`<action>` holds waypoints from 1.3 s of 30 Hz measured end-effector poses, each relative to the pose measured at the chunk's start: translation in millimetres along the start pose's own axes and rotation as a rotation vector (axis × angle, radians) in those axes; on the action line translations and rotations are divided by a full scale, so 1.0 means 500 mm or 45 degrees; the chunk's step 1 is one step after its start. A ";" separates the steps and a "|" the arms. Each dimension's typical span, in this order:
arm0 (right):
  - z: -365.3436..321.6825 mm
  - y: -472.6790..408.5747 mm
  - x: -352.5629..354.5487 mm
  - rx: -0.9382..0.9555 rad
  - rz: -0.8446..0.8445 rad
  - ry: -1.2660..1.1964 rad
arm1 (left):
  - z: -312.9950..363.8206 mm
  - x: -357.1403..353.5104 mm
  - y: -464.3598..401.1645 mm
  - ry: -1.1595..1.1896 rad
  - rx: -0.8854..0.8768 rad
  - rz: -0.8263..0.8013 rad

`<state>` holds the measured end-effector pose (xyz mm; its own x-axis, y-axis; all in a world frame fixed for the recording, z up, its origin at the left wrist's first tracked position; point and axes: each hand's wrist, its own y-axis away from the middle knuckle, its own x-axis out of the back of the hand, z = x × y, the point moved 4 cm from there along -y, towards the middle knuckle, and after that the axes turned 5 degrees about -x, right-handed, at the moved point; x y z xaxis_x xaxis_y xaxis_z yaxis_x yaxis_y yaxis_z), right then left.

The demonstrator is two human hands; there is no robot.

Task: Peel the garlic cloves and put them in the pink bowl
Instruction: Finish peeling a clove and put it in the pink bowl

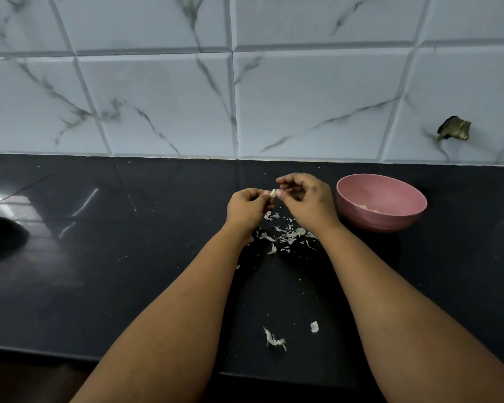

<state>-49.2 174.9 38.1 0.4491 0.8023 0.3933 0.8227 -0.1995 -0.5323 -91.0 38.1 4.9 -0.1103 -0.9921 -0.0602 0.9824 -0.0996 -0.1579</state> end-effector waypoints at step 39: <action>-0.022 0.003 -0.022 0.250 -0.063 0.459 | -0.001 0.007 -0.002 0.078 -0.026 0.015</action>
<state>-49.1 159.7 41.0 0.5327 0.5531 0.6406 0.7798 -0.0265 -0.6255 -92.4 34.7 4.5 -0.1082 -0.9866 -0.1222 0.9805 -0.0856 -0.1770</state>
